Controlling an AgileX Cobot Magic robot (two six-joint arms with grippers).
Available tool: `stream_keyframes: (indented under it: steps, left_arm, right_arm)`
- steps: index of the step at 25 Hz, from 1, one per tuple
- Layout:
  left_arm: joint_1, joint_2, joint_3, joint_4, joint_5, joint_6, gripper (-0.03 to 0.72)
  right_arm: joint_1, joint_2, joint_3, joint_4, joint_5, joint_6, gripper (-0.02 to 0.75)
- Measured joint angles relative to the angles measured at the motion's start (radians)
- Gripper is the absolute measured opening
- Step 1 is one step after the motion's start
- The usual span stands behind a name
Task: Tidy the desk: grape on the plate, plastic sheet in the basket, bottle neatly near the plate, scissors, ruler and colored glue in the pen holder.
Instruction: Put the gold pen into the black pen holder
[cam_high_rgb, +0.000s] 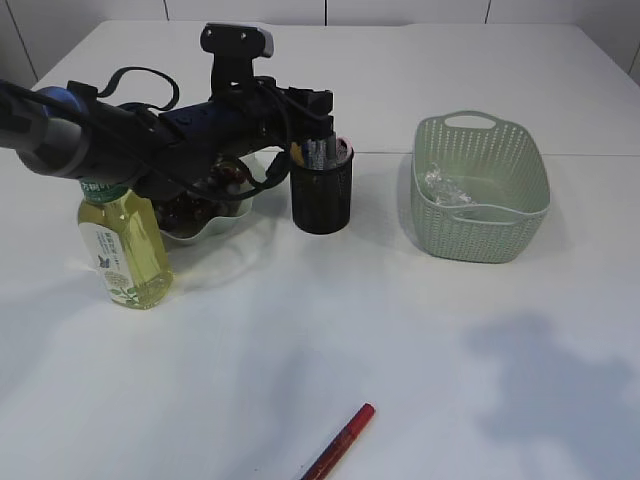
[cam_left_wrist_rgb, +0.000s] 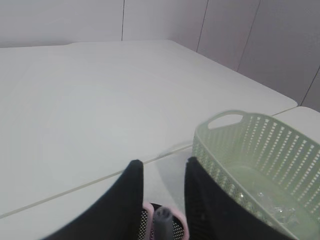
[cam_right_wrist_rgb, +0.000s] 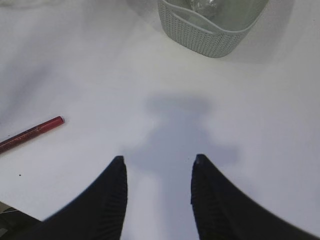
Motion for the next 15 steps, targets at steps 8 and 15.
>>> stream_keyframes:
  steps: [8,15]
  left_arm:
    - [-0.002,-0.030,0.000,0.007,0.111,0.000,0.222]
    - [-0.038,-0.159,0.000,0.060,0.336,-0.051,0.223]
  right_arm:
    - [0.000,0.000,0.000,0.000,0.000,0.000,0.344]
    - [0.000,0.000,0.000,0.000,-0.028,0.000,0.345]
